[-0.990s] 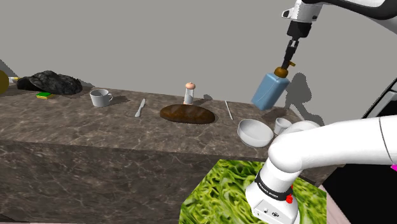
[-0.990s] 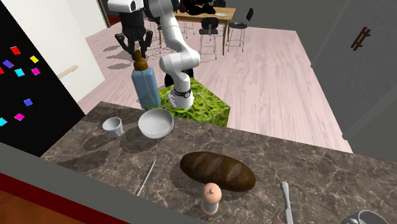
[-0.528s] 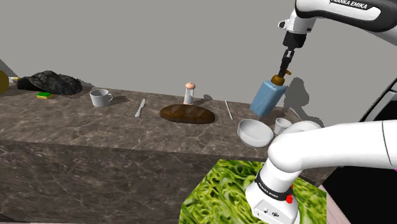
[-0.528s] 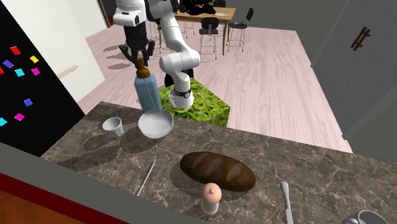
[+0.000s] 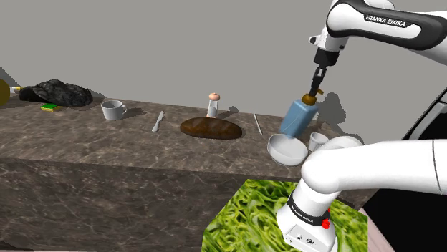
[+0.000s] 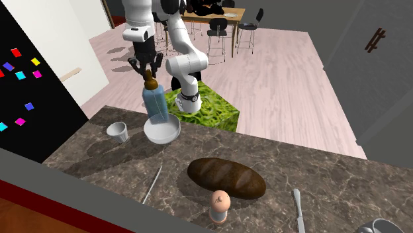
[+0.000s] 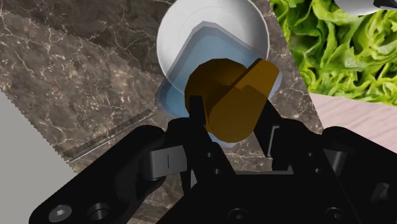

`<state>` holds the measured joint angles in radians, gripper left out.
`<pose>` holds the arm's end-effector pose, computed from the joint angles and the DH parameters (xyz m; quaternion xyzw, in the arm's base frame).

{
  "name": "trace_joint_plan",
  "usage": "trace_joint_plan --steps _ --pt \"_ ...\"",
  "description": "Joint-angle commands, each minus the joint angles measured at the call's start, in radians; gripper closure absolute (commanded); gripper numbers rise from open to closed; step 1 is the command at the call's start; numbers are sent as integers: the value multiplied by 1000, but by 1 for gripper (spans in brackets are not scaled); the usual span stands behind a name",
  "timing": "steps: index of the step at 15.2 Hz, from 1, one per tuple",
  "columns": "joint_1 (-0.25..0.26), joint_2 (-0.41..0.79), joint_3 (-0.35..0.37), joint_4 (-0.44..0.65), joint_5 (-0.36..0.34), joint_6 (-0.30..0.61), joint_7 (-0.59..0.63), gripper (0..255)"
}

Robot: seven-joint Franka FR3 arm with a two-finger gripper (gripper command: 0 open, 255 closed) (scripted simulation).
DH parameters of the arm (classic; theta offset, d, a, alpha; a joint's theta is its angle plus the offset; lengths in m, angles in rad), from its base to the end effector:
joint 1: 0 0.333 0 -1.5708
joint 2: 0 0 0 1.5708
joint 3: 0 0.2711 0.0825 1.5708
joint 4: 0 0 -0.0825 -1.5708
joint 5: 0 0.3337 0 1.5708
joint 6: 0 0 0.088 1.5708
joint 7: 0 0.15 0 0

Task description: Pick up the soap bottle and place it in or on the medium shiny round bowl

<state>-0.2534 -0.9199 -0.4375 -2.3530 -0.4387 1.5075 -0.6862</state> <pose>0.1572 -0.2485 0.5147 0.9971 0.0597 -0.0187 0.0440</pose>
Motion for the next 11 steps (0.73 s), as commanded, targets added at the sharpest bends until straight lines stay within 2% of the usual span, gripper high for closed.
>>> trace_joint_plan --steps 1,11 --pt "-3 -8 -8 -29 -8 21 3 255" --pt "-22 -40 -50 -173 -50 133 23 255"
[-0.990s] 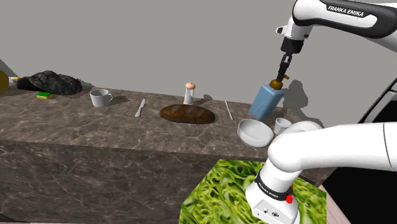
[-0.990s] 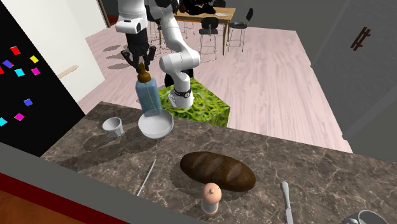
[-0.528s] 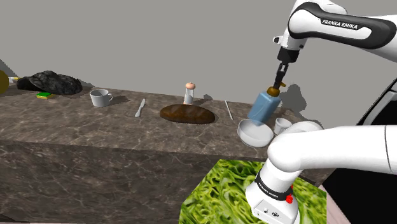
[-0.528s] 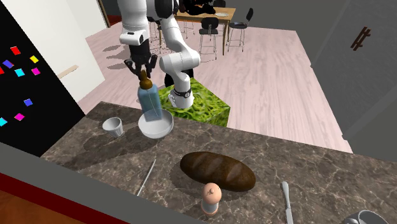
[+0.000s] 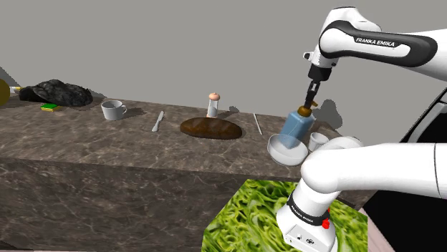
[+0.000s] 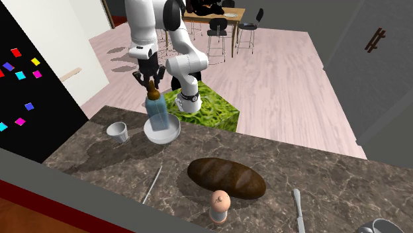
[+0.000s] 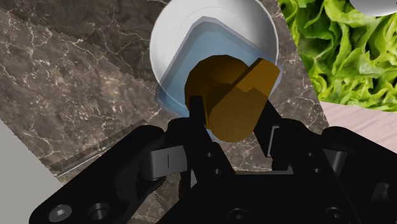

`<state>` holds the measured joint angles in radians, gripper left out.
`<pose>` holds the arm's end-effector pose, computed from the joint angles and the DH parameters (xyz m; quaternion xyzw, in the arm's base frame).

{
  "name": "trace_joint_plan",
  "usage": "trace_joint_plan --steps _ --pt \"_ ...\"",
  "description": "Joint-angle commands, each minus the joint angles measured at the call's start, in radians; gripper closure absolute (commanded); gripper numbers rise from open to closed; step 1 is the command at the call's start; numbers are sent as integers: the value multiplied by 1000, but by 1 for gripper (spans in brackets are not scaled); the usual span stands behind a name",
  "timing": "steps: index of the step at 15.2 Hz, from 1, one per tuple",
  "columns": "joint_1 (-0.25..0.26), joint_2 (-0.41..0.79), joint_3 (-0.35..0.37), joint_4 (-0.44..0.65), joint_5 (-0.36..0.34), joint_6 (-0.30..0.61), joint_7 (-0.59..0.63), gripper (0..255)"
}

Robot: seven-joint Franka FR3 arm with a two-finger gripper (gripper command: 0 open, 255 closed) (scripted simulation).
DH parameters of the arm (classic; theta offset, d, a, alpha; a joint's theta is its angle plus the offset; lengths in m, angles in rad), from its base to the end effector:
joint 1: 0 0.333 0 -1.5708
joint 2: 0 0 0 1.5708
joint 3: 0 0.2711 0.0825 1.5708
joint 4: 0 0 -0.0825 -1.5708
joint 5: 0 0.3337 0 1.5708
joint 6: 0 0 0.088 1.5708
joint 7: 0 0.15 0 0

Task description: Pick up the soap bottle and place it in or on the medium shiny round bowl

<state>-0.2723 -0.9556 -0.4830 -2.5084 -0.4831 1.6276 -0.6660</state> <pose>0.1576 -0.2506 0.4653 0.9971 0.0597 -0.0188 0.0440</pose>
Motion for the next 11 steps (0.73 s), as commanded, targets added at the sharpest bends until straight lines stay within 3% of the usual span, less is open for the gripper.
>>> trace_joint_plan --steps 1,8,9,11 --pt "-5 -7 -10 -33 -11 26 5 255" --pt "-5 -7 -10 -33 -11 26 5 255" --pt "-5 -7 -10 -33 -11 26 5 0" --pt "-5 -7 -10 -33 -11 26 5 0"
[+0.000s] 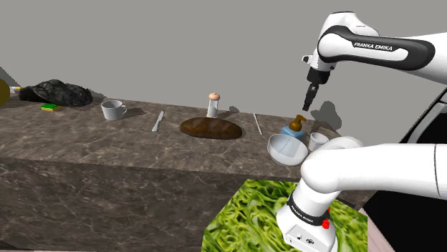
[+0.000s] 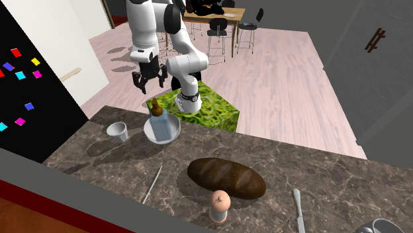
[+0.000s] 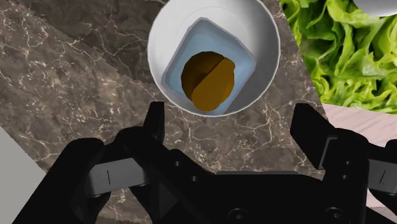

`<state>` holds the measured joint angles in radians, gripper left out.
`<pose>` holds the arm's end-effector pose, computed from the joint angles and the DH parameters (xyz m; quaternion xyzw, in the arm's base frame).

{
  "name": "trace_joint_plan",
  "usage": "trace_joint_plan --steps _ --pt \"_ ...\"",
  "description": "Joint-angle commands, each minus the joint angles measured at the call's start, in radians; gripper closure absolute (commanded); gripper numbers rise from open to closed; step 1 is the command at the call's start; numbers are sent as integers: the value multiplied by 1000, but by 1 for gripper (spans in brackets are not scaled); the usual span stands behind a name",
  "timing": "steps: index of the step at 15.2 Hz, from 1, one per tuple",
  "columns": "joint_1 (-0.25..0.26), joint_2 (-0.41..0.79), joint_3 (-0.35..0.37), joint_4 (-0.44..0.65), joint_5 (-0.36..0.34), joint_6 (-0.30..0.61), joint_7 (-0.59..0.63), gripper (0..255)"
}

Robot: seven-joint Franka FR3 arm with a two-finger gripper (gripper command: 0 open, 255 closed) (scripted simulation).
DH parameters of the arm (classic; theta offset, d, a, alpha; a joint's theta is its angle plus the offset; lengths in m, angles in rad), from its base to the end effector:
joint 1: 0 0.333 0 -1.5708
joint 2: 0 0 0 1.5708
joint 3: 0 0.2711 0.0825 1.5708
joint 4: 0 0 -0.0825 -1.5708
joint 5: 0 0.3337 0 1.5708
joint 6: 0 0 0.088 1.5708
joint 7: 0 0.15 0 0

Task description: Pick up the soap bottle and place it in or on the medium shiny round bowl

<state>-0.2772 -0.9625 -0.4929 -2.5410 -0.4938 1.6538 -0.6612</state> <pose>0.1575 -0.2504 0.4548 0.9971 0.0597 -0.0185 0.0443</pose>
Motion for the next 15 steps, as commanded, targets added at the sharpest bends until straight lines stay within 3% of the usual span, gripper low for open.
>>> trace_joint_plan --steps 1,3,7,15 --pt "0 0 0 0 0 0 0 0" --pt "0 0 0 0 0 0 0 0" --pt "18 22 51 128 47 -109 -10 0" --pt "18 22 51 128 47 -109 -10 0"
